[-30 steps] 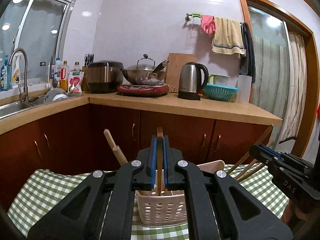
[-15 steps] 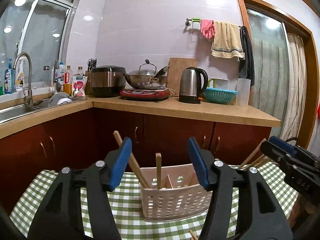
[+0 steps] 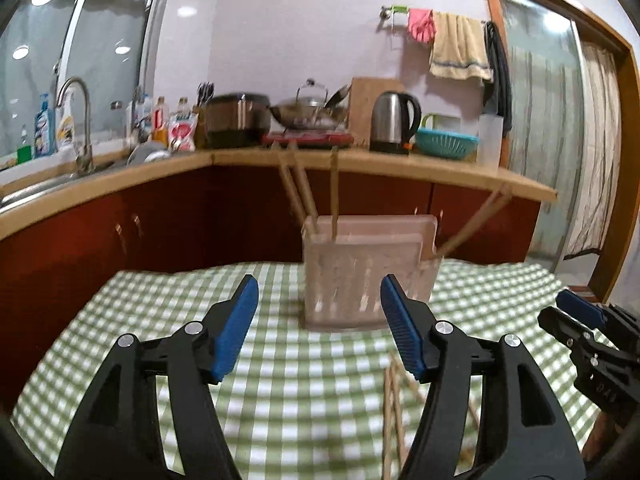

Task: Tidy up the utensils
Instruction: 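Move both open tools back toward the remaining chopsticks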

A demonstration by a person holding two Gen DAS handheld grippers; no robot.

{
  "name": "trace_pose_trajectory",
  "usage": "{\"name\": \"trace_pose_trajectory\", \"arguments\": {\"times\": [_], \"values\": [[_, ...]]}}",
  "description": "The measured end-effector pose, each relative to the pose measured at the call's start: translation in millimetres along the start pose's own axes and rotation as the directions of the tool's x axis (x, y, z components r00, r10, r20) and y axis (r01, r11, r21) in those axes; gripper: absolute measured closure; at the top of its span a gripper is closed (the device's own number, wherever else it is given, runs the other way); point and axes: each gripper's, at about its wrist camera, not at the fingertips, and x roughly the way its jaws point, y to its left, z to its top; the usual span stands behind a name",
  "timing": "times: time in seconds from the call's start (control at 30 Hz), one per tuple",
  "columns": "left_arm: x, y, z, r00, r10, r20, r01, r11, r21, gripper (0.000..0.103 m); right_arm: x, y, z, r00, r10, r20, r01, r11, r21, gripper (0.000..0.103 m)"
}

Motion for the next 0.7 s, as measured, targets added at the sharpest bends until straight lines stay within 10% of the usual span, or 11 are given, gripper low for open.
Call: {"name": "trace_pose_trajectory", "arguments": {"times": [0.7], "values": [[-46.6, 29.9, -102.7, 0.973, 0.088, -0.214, -0.096, 0.995, -0.024, 0.041, -0.3, 20.5, -104.0, 0.963, 0.001, -0.268, -0.005, 1.000, -0.011, 0.078]]}}
